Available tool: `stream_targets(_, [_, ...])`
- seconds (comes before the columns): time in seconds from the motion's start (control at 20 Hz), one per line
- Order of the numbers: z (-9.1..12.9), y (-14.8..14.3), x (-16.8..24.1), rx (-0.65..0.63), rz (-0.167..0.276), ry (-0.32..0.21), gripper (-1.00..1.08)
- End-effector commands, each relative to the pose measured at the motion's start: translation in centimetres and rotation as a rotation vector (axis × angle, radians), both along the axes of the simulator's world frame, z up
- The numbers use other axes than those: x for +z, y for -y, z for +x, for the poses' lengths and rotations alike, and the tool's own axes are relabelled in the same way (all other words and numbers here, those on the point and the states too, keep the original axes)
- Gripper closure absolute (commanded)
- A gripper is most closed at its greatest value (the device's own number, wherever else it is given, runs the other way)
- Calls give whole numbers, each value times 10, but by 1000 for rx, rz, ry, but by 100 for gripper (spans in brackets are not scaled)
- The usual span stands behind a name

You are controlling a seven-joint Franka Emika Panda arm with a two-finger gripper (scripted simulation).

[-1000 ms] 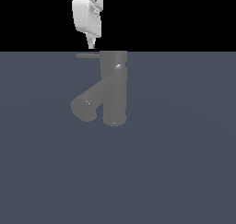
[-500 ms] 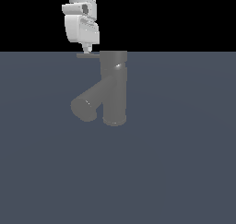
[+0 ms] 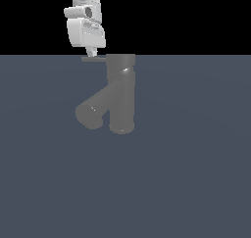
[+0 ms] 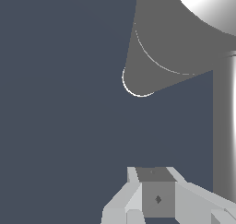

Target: Turn on the faucet by rotating a designated handle.

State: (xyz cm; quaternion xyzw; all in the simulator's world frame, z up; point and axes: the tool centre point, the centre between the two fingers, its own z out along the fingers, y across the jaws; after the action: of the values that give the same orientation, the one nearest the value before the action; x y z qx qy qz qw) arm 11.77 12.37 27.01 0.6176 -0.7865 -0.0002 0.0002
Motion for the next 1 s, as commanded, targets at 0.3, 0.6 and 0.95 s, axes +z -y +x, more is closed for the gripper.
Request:
stream_targets(0.3, [-17,-3,0,0,0,0,108])
stream_targets(0.6, [-31,-6,0,0,0,0,108])
stream_targets(0.95, [-48,-9,0,0,0,0,108])
